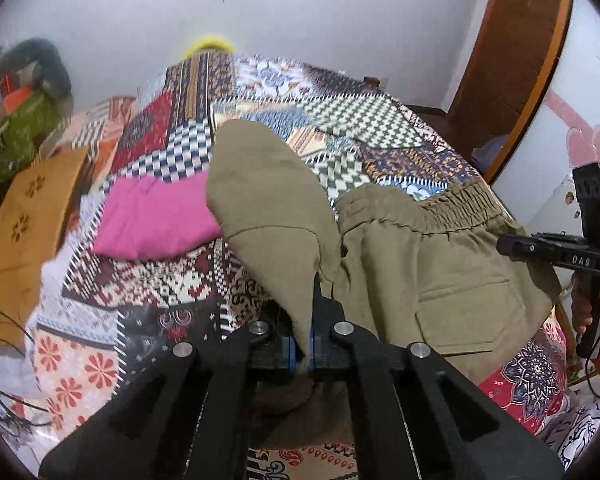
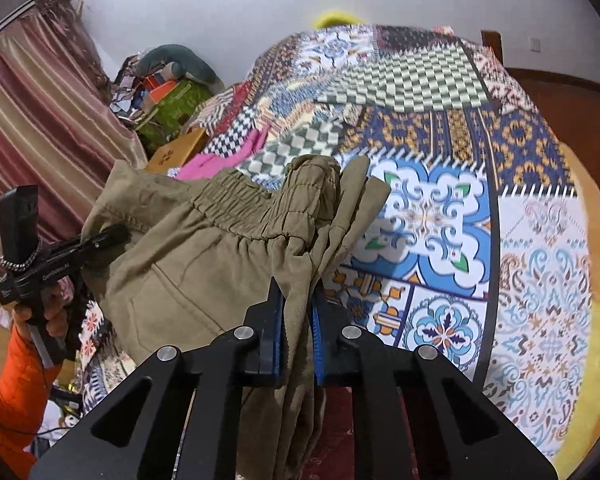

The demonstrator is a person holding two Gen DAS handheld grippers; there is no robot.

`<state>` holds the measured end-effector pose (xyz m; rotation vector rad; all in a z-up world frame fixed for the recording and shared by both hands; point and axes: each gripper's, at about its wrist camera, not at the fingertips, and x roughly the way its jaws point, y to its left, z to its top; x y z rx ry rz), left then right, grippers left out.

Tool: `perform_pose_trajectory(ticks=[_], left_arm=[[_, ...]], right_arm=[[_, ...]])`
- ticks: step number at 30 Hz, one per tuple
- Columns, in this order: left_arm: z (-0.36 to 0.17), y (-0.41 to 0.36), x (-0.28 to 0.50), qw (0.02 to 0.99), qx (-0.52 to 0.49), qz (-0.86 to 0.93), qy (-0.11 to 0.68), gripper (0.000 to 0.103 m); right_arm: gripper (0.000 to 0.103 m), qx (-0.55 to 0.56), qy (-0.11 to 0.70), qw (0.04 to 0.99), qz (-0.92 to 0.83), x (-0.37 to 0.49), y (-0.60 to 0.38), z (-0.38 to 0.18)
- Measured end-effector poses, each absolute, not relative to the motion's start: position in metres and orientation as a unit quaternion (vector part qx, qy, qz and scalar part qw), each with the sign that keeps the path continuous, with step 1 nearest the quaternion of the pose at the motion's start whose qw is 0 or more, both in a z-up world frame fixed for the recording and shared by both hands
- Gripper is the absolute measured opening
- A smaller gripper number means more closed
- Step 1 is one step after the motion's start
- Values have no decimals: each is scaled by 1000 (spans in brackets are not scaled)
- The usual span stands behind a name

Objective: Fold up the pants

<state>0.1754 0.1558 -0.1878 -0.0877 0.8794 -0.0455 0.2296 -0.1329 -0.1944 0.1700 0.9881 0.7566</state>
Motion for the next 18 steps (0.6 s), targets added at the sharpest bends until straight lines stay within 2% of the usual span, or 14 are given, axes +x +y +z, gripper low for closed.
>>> perform_pose_trajectory(ticks=[18], left_arm=[[-128,169,170,935,-17,1,355,3]], right_arm=[[10,54,383,842,376,235,-107,-130]])
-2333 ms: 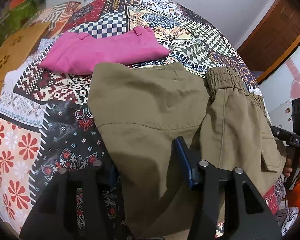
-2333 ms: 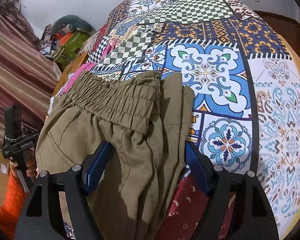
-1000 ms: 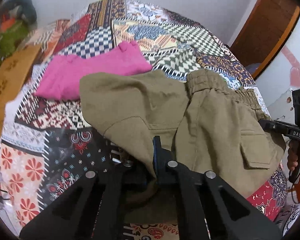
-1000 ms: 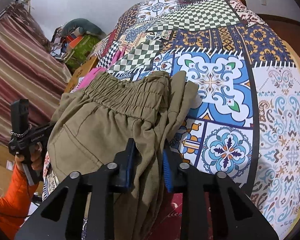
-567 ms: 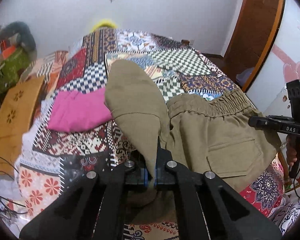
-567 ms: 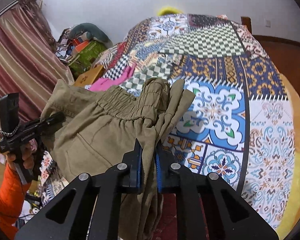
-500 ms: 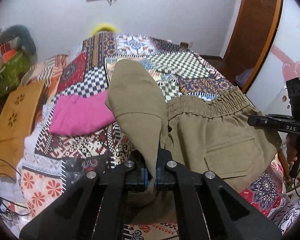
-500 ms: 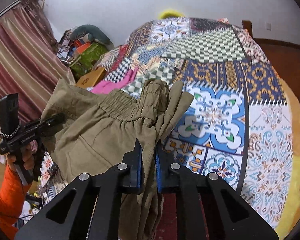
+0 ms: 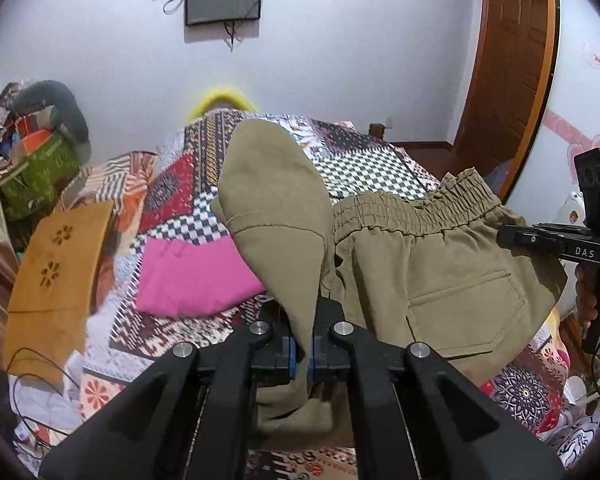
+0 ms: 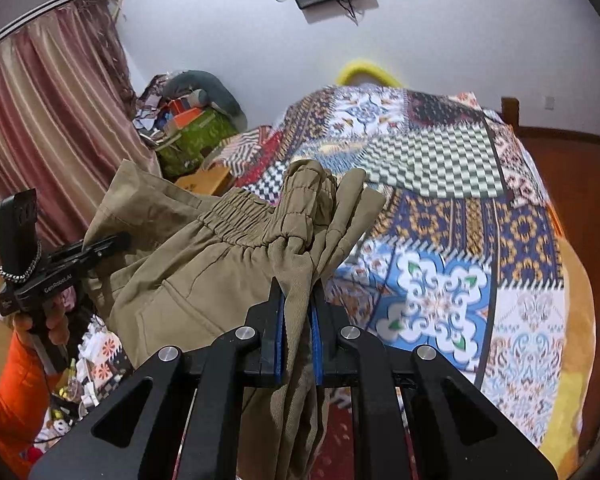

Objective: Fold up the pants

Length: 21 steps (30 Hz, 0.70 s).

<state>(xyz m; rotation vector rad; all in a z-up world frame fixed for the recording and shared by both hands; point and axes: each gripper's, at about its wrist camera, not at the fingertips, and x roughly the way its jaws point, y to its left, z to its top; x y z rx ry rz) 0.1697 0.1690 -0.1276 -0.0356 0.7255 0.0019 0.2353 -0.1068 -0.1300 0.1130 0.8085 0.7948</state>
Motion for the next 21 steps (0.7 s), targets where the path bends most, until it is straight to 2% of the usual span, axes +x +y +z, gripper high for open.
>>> perform_pose_trajectory(ticks=[21], left_arm=[[-110,275,236,941,-63,39,330,3]], right_arm=[[10,19,340,843,416,300,-6,-106]])
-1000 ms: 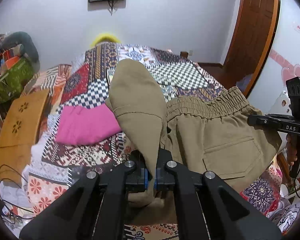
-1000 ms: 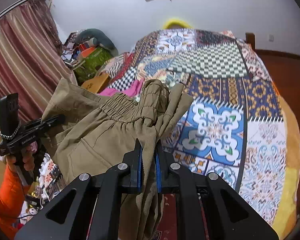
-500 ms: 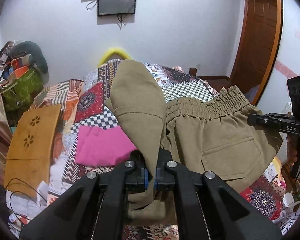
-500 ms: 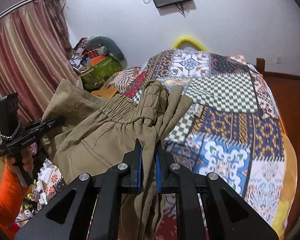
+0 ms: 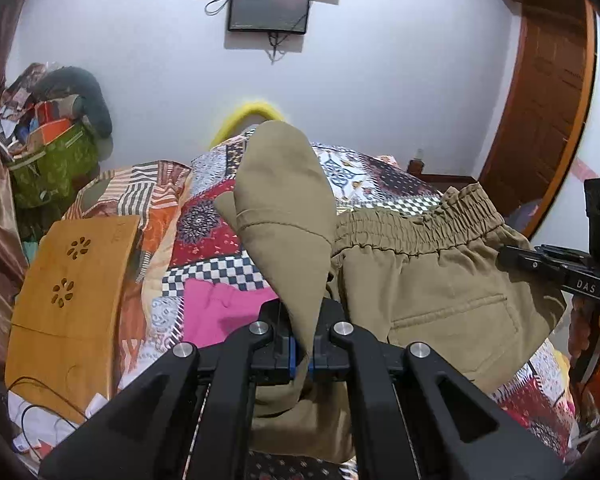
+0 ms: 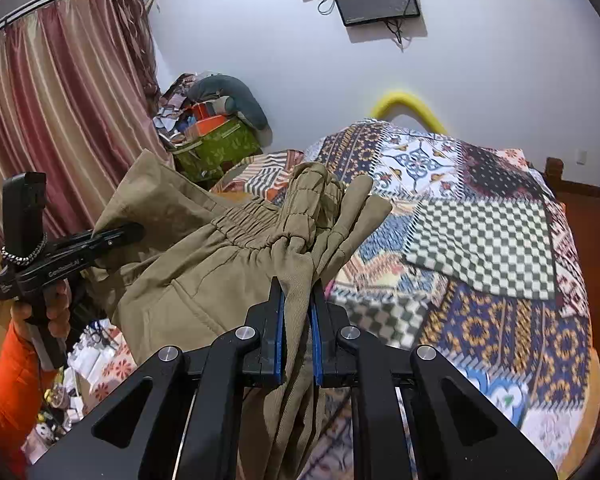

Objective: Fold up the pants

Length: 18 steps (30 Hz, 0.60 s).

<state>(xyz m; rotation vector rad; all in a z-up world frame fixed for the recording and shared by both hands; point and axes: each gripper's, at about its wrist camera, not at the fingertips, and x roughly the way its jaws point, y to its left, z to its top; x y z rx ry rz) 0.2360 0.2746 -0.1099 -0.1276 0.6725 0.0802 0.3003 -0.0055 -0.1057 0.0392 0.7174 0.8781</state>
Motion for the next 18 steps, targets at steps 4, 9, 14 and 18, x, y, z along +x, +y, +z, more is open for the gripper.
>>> perform_pose_trajectory(ticks=[4,9,14,18], left_arm=[[-116,296,252,940,-68,50,330,3],[-129,319,270,938,-73,59,335,3],[-152,340,291,932,-69,68,349,3],[-178,357,309,924,-73,71,369,3]], right_arm=[[10,18,339,842,418,317,14,-109],[10,14,340,841,420,337,39,-116],[10,3,346,839,420,357,65,-133],[10,-5,360,834,419,369,83,-150]])
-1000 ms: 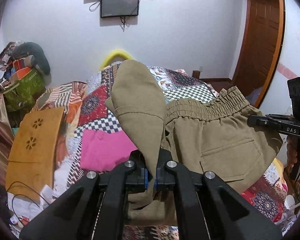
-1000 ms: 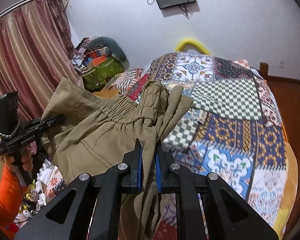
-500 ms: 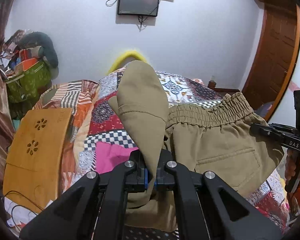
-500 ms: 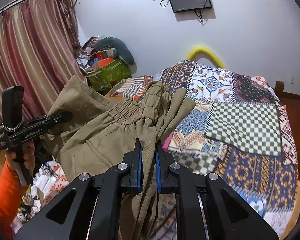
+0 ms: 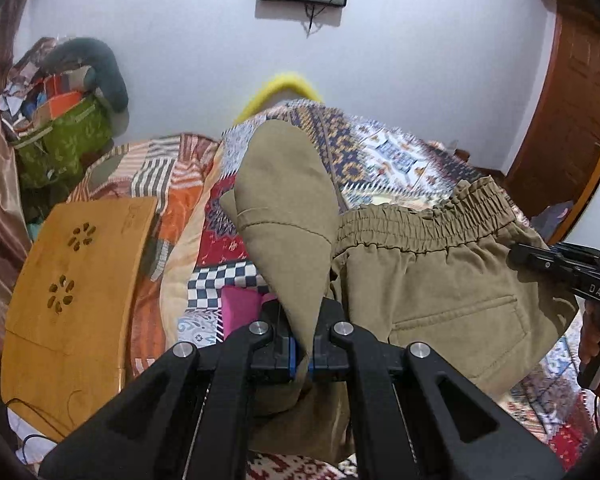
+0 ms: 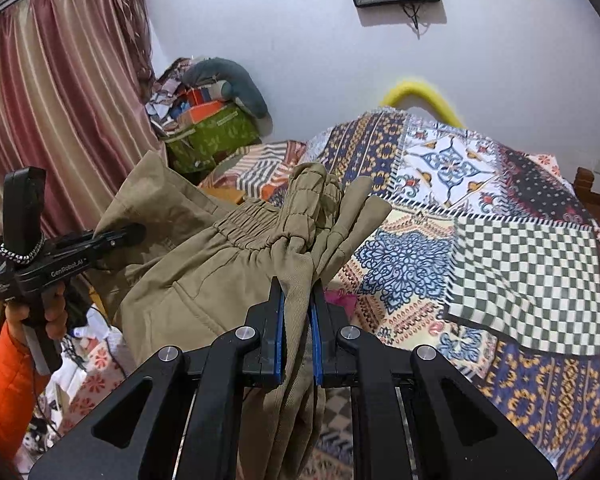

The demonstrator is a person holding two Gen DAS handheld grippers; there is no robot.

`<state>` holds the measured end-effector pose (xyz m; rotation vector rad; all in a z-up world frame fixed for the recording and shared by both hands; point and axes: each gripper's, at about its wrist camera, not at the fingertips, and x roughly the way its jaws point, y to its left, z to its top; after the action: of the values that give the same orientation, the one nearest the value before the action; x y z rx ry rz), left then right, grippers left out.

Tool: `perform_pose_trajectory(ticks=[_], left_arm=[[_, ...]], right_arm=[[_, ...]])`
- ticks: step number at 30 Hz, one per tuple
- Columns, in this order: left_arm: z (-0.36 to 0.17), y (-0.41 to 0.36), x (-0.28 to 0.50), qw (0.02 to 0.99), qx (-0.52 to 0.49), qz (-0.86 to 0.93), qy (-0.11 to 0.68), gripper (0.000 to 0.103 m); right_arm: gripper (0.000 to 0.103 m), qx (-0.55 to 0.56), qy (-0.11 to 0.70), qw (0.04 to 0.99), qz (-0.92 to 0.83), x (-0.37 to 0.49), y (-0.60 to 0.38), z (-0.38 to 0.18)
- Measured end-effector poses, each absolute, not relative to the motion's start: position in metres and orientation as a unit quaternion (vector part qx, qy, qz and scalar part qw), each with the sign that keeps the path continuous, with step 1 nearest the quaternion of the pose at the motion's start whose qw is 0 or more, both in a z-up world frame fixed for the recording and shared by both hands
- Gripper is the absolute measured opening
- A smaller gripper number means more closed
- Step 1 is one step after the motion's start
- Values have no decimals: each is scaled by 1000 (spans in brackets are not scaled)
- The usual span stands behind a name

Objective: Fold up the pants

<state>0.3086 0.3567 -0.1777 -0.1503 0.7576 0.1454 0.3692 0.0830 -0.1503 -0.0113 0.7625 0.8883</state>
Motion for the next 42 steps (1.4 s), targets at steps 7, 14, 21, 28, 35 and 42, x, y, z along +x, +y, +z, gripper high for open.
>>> perform_pose_trajectory(ticks=[7,14,21,28,35,42], left_arm=[[-246,389,333,895,-93,88,427,3],[-307,401,338,863,-64,123,486,6],[-298,386,331,861,-28,139,488,8],[-267,390,306,861,-72,145,483,9],[-202,361,268,884,-62,142,440,9],[-118,313,217,921,-47,123,366,9]], right_arm=[[10,-31,405,817,408,385,106,-199],[10,-68,430,814,385,387,104,-234],[19,-100,439,813,369,378,106,-233],[41,-108,436,820,355,367,97,-215],[41,-99,392,840,362,341,84,-169],[41,-70,319,864,382,294,61,-102]])
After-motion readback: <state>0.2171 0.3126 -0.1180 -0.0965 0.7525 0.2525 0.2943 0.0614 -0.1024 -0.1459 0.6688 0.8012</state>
